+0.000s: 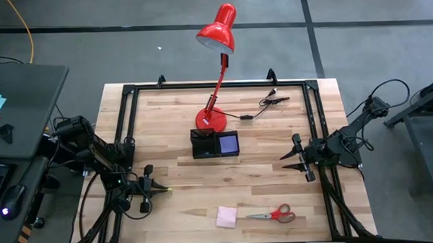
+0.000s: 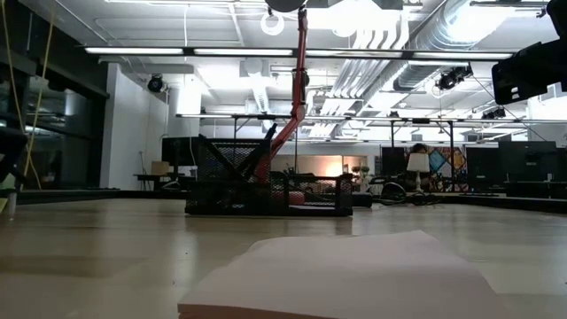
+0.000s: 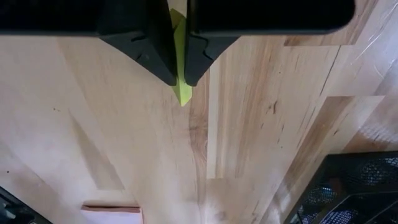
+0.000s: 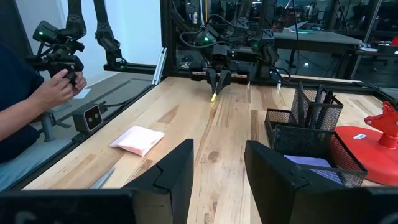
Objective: Pick and place office supplies into organizer
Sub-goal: Put the green eraser into the black desk organizer
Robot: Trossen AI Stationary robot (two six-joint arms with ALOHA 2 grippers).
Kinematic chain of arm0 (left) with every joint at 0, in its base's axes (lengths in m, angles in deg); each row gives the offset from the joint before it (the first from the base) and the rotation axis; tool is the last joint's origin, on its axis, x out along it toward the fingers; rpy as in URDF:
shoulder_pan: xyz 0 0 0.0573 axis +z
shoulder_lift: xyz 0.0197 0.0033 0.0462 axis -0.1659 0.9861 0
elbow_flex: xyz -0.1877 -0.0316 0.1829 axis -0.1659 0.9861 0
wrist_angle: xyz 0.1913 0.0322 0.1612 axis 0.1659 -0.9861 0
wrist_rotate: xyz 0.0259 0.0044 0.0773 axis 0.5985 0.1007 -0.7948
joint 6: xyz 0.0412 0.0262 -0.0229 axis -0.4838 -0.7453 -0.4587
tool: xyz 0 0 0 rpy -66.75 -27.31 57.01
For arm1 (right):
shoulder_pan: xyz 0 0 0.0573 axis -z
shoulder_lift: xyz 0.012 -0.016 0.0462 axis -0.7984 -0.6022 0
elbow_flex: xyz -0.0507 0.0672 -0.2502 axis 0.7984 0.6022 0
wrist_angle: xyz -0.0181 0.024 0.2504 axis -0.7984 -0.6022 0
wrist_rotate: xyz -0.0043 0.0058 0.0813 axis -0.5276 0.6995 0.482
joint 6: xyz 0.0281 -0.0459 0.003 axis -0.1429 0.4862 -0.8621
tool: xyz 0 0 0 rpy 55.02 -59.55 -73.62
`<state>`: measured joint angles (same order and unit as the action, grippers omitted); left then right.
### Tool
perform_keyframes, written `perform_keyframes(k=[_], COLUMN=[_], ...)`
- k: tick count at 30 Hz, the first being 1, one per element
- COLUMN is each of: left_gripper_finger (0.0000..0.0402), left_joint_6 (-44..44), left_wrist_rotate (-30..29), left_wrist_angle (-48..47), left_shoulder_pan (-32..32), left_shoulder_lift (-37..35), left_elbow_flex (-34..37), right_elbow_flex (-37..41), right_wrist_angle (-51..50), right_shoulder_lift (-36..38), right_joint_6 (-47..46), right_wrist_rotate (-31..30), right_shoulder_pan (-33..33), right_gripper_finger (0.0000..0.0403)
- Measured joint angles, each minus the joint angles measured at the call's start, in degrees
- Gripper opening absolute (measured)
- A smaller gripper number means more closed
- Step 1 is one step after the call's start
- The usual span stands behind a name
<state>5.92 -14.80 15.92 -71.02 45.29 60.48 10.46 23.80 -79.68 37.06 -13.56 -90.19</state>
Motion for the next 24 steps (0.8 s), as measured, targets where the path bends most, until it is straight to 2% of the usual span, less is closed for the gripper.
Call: perform_keyframes(k=[7,12,18,24], left_gripper_finger=[0.0018,0.0005,0.0016,0.0004], left_joint_6=[0.0,0.0,0.0,0.0], left_wrist_rotate=[0.04,0.06,0.22,0.21], left_wrist_angle=[0.0,0.0,0.0,0.0], left_shoulder_pan=[0.0,0.0,0.0,0.0], left_shoulder_lift=[0.0,0.0,0.0,0.0], left_elbow_flex=[0.0,0.0,0.0,0.0], right_elbow_flex=[0.0,0.0,0.0,0.0], right_wrist_angle=[0.0,0.0,0.0,0.0], right_shoulder_lift=[0.0,-0.01,-0.01,-0.01], right_joint_6=[-0.01,-0.01,-0.02,0.0], right_wrist_rotate=[0.0,0.01,0.0,0.0], right_shoulder_pan=[-0.01,-0.01,-0.02,0.0], right_gripper_finger=[0.0134,0.0134,0.0134,0.0134])
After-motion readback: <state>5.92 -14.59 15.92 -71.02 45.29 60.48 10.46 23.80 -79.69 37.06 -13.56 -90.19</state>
